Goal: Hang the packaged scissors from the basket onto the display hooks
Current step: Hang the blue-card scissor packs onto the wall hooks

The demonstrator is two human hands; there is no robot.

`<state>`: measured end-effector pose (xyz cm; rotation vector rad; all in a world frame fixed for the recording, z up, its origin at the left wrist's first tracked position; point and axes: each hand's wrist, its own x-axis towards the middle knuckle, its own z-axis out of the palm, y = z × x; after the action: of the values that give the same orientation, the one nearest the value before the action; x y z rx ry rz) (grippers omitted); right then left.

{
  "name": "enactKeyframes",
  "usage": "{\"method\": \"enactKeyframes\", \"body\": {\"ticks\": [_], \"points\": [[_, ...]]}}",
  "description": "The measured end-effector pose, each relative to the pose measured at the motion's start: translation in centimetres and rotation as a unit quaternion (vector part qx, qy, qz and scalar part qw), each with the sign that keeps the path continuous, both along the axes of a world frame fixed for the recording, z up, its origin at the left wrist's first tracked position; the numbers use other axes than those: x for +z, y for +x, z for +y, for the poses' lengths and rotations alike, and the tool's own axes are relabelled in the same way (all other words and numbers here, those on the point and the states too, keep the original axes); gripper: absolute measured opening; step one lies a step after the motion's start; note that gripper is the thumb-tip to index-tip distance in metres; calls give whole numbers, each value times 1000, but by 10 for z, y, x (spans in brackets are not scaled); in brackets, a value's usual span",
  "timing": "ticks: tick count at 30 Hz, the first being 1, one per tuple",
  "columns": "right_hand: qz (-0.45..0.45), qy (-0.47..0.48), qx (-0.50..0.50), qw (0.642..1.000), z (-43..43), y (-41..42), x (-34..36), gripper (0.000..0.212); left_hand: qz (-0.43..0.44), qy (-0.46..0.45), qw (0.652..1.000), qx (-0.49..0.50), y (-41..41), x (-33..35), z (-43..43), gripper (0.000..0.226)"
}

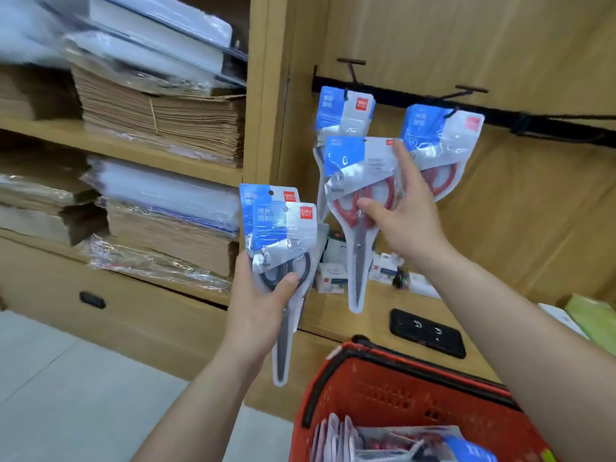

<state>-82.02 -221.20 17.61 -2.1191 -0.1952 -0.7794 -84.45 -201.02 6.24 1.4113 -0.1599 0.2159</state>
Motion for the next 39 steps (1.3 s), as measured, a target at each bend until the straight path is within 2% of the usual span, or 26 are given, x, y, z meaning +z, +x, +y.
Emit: {"method": "enactKeyframes", "body": {"ticks": [3,9,14,26,33,36,38,39], "points": [[-23,-14,-17,1000,0,18,14,92,10,-13,1000,14,9,0,8,47],[-92,47,-74,992,-40,6,17,90,13,-15,1000,-19,15,3,0,44],[-118,48,-98,987,-69,1,30,90,17,-11,999,-40,13,7,-19,42],[-63,48,-114,990,-85,9,32,88,10,0,998,-55,12,4,-46,48],[-2,8,-198,980,-90,28,33,89,22,-17,998,-56,15,3,-45,47],[-32,-45,-293,954,-71,17,14,72,27,-34,998,-55,15,4,-42,45],[-34,-21,-224,974,-47,4,-9,45,28,-44,997,-49,16,4,-41,44],[16,19,-155,988,-31,-3,-19,33,28,-48,997,-45,16,4,-40,45]]}}
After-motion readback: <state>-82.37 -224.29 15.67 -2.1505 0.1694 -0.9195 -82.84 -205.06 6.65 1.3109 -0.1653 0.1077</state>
